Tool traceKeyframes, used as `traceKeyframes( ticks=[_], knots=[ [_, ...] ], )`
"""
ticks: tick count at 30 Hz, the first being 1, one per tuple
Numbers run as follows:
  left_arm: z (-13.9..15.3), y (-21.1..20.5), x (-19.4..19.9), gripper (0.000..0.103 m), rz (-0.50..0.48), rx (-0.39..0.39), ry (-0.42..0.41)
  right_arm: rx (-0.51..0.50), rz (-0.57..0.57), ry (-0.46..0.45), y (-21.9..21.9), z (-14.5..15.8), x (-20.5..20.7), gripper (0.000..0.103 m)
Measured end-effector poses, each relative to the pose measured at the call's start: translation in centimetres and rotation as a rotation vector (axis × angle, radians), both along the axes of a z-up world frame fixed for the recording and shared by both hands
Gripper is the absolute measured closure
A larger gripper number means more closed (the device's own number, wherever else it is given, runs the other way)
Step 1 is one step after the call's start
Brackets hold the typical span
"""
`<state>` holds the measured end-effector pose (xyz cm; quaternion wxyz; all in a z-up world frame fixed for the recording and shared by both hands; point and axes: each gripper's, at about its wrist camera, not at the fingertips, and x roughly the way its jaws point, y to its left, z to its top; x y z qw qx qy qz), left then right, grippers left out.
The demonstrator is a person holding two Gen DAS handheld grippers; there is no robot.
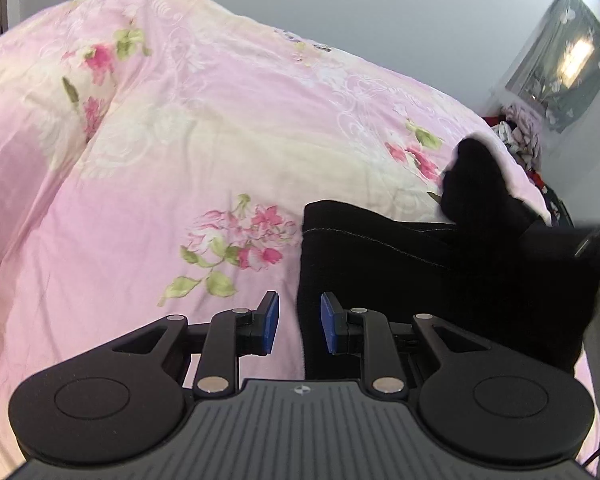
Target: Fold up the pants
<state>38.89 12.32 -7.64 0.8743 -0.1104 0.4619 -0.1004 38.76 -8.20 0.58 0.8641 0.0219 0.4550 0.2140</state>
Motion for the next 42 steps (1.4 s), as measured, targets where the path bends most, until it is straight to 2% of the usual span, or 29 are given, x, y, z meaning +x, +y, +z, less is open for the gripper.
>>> traceKeyframes(
  ticks=[1, 2, 5, 7, 9, 11, 14, 15, 18, 20, 22, 24, 29, 32, 34, 36, 38, 42],
  knots=[
    [-0.2, 0.4, 0.0, 0.076, 0.001, -0.008, 0.002, -0.016, 0.044, 0.032, 1.6, -1.9, -0.1, 0.09],
    [-0.5, 1.0, -0.2, 0.076, 0.002, -0.01, 0.005, -0.024, 0.081, 0.054, 2.9, -3.3, -0.4, 0.103],
    [-1.3, 1.6, -0.3, 0.076, -0.008, -0.029, 0.011, -0.064, 0.159, 0.137, 6.4, -7.3, -1.3, 0.103],
    [-1.8, 1.8, -0.5, 0.076, -0.019, -0.052, 0.012, -0.083, 0.189, 0.193, 7.2, -9.2, -1.7, 0.103],
    [-2.1, 1.7, -0.6, 0.076, -0.043, -0.068, 0.006, -0.109, 0.199, 0.194, 7.1, -9.1, -1.9, 0.103],
    [-2.2, 1.3, -0.5, 0.076, -0.061, -0.09, -0.002, -0.114, 0.191, 0.183, 6.1, -7.9, -1.6, 0.103],
    [-2.1, 0.1, -0.1, 0.076, -0.087, -0.131, -0.019, -0.152, 0.137, 0.146, 3.2, -5.5, -0.1, 0.094],
    [-2.1, -0.4, 0.1, 0.074, -0.094, -0.146, -0.019, -0.171, 0.115, 0.132, 2.2, -5.0, 0.0, 0.087],
    [-2.2, -2.0, 0.8, 0.065, -0.101, -0.205, -0.009, -0.218, 0.046, 0.112, -1.3, -4.4, 1.3, 0.083],
    [-2.5, -2.9, 1.3, 0.06, -0.1, -0.243, -0.004, -0.247, 0.005, 0.112, -3.4, -4.8, 1.9, 0.083],
    [-3.1, -4.0, 2.1, 0.048, -0.087, -0.275, 0.012, -0.269, -0.014, 0.119, -5.2, -5.6, 2.3, 0.081],
    [-4.1, -5.0, 3.1, 0.042, -0.066, -0.309, 0.044, -0.287, -0.023, 0.122, -6.6, -6.4, 2.5, 0.079],
    [-6.7, -6.2, 5.7, 0.039, 0.018, -0.412, 0.123, -0.264, 0.005, 0.153, -9.4, -8.7, 2.1, 0.076],
    [-7.5, -6.7, 6.7, 0.039, 0.053, -0.457, 0.141, -0.249, 0.05, 0.19, -10.1, -10.7, 1.9, 0.074],
    [-7.5, -7.1, 7.1, 0.039, 0.05, -0.449, 0.15, -0.248, 0.096, 0.217, -10.2, -12.2, 1.4, 0.073],
    [-7.2, -7.7, 7.1, 0.039, 0.023, -0.411, 0.164, -0.22, 0.141, 0.281, -10.6, -13.5, 0.8, 0.076],
    [-6.7, -8.2, 6.6, 0.037, -0.017, -0.362, 0.168, -0.195, 0.163, 0.299, -11.2, -14.2, 0.1, 0.077],
    [-6.7, -9.1, 4.8, 0.037, -0.096, -0.276, 0.22, -0.122, 0.143, 0.318, -12.7, -14.3, 0.1, 0.077]
  ],
)
